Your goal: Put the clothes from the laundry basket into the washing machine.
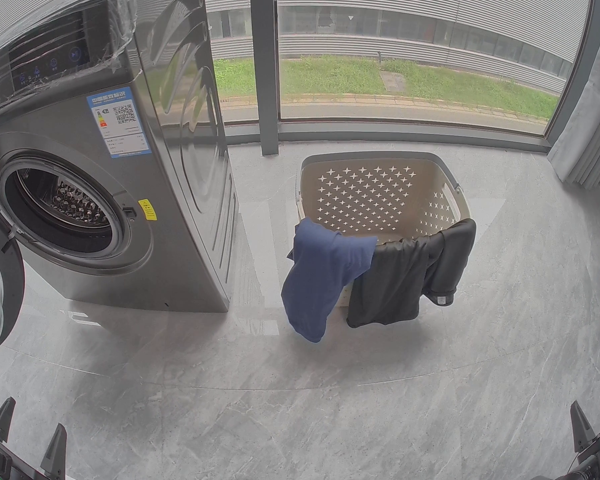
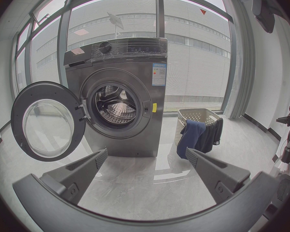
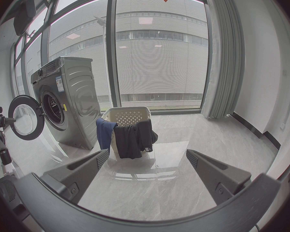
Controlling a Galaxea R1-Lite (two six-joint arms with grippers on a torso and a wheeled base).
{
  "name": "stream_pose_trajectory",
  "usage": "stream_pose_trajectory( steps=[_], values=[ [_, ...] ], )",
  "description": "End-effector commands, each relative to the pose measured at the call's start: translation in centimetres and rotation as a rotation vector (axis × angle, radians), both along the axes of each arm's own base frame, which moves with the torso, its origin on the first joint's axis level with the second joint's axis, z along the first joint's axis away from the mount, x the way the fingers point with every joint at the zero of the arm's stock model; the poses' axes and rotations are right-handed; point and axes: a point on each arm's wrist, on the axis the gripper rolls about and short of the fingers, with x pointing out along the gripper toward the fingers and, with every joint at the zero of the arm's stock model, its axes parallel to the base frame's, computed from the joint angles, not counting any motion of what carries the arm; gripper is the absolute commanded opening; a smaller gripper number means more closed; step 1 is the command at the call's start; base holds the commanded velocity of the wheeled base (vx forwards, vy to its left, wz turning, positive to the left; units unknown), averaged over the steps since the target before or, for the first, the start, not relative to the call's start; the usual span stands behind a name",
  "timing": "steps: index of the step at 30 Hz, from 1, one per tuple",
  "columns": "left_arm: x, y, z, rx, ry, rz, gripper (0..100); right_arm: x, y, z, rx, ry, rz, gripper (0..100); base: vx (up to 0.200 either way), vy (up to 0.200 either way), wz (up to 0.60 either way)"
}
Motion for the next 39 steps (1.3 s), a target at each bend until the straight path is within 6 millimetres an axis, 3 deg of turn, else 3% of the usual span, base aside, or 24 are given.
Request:
stream_pose_trajectory(
  steps=[1, 6, 19, 28, 39],
  values=[
    [-0.01, 0.00, -0.53, 0.000, 0.000, 0.000, 100, -0.01, 0.00, -0.44, 0.000, 0.000, -0.001, 100, 0.000, 0.000, 0.00],
    [-0.01, 0.00, -0.53, 0.000, 0.000, 0.000, 100, -0.01, 0.00, -0.44, 0.000, 0.000, 0.001, 100, 0.000, 0.000, 0.00],
    [-0.01, 0.00, -0.53, 0.000, 0.000, -0.001, 100, -0.01, 0.00, -0.44, 0.000, 0.000, -0.001, 100, 0.000, -0.200, 0.00],
    [-0.01, 0.00, -0.53, 0.000, 0.000, -0.001, 100, -0.01, 0.00, -0.44, 0.000, 0.000, -0.001, 100, 0.000, 0.000, 0.00],
    [-0.01, 0.00, -0.53, 0.000, 0.000, 0.000, 100, -0.01, 0.00, -0.44, 0.000, 0.000, -0.001, 100, 0.164, 0.000, 0.00]
  ],
)
